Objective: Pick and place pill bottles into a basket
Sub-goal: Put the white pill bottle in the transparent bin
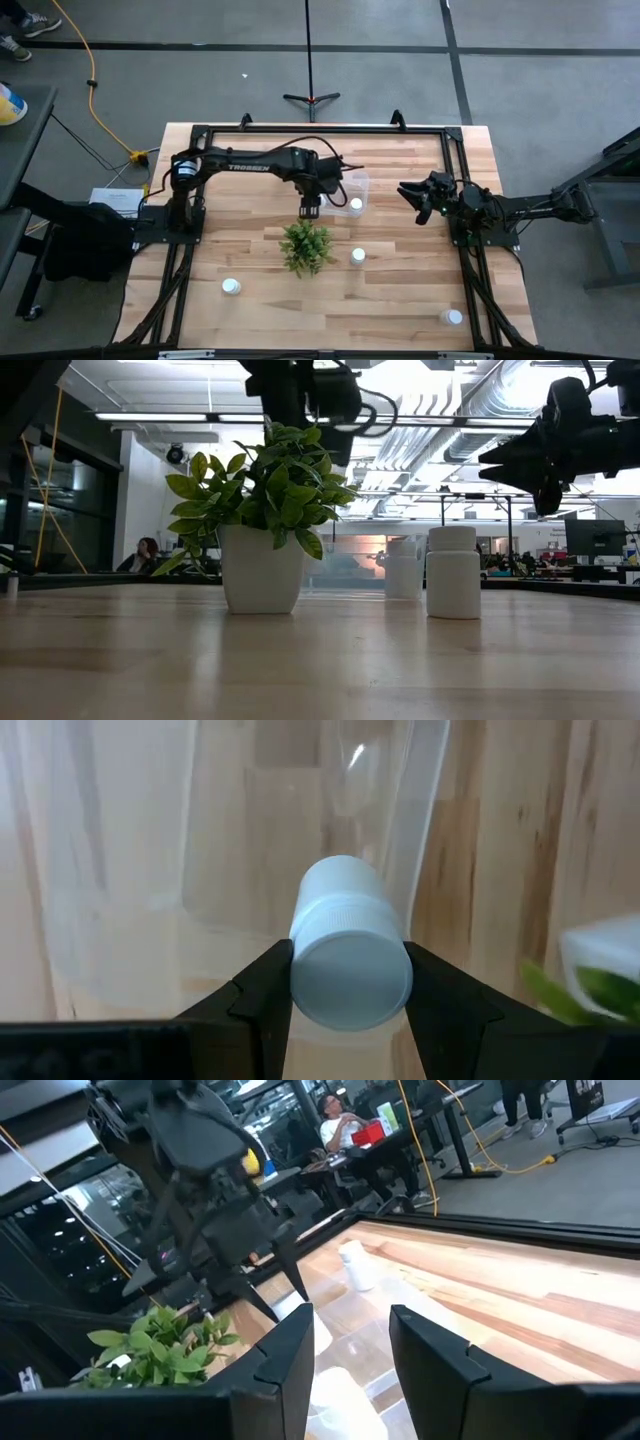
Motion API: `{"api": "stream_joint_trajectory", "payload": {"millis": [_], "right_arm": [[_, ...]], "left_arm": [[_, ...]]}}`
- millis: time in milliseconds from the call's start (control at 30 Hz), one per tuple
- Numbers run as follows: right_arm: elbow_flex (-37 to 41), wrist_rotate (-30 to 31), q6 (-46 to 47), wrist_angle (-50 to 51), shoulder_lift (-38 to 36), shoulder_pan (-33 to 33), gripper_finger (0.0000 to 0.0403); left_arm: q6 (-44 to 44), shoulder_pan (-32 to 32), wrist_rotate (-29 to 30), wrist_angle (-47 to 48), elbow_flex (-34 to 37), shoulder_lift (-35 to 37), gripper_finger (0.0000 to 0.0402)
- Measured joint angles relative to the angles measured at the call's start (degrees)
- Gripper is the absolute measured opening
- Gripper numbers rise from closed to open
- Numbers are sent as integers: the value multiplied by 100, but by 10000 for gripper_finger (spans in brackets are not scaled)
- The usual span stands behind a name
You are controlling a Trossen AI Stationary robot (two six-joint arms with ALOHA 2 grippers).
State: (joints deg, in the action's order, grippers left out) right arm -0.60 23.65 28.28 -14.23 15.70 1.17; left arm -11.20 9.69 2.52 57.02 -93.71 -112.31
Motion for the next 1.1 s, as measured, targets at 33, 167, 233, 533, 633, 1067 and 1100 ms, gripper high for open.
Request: {"api": "stream_joint_trajectory", "payload": {"millis": [33, 167, 233, 533, 633, 1067, 1100], "right_arm": [[0, -1, 5, 14, 0, 0, 124], [0, -1, 14, 36, 2, 0, 124], [0, -1, 6, 36, 2, 0, 124], [0, 1, -19, 36, 2, 0, 124], [0, 1, -19, 36, 2, 0, 124], [2, 3, -20, 45, 2, -1, 124], [0, 3, -19, 45, 2, 0, 124]], "left_arm": [[-31, 0, 1, 69, 11, -14, 195], [-132, 2, 3, 90, 7, -31, 195], [-145, 2, 3, 133, 12, -53, 195], [-327, 2, 5, 111, 13, -52, 195], [-488, 2, 5, 109, 13, -52, 195], [-1210, 2, -133, 113, 13, -50, 195], [-1292, 2, -133, 113, 13, -50, 195]]}}
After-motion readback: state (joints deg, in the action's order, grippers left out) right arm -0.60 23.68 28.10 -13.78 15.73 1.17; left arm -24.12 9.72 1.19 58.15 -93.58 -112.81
